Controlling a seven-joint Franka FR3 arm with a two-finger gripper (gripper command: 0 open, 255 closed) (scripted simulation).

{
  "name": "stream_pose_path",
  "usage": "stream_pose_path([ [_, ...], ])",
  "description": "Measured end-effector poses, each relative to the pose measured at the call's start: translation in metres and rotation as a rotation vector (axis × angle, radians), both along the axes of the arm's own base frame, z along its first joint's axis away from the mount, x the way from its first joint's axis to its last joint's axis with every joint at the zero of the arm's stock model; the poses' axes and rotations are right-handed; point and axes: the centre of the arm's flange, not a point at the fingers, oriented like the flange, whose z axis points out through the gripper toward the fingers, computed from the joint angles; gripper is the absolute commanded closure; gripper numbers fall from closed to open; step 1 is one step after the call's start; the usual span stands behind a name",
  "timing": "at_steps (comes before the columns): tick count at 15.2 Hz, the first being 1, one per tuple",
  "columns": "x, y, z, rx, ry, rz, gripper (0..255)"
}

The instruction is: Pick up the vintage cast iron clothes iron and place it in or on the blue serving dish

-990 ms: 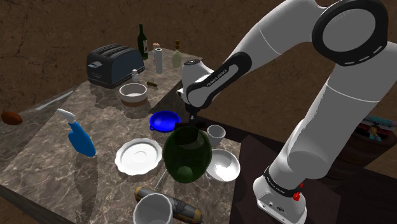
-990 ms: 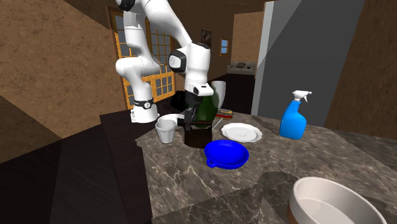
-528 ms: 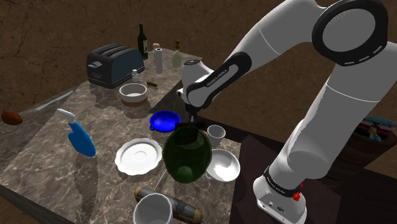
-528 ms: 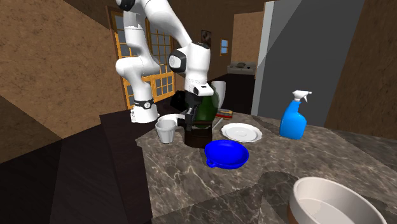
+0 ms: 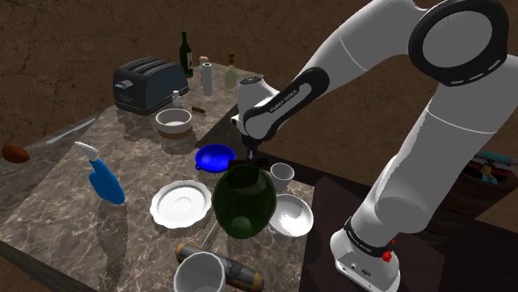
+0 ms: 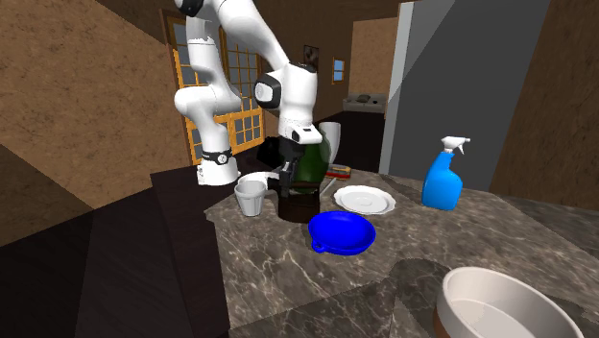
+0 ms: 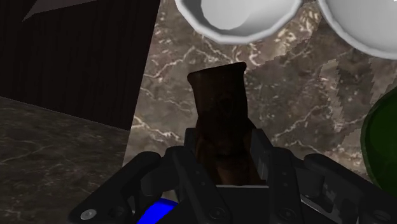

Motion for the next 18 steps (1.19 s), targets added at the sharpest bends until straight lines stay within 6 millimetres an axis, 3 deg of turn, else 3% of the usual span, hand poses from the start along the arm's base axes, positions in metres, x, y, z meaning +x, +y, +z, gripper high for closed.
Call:
stream_pose_path([
  [18,0.001,0.000,0.092,0.000,0.001,0.000,255],
])
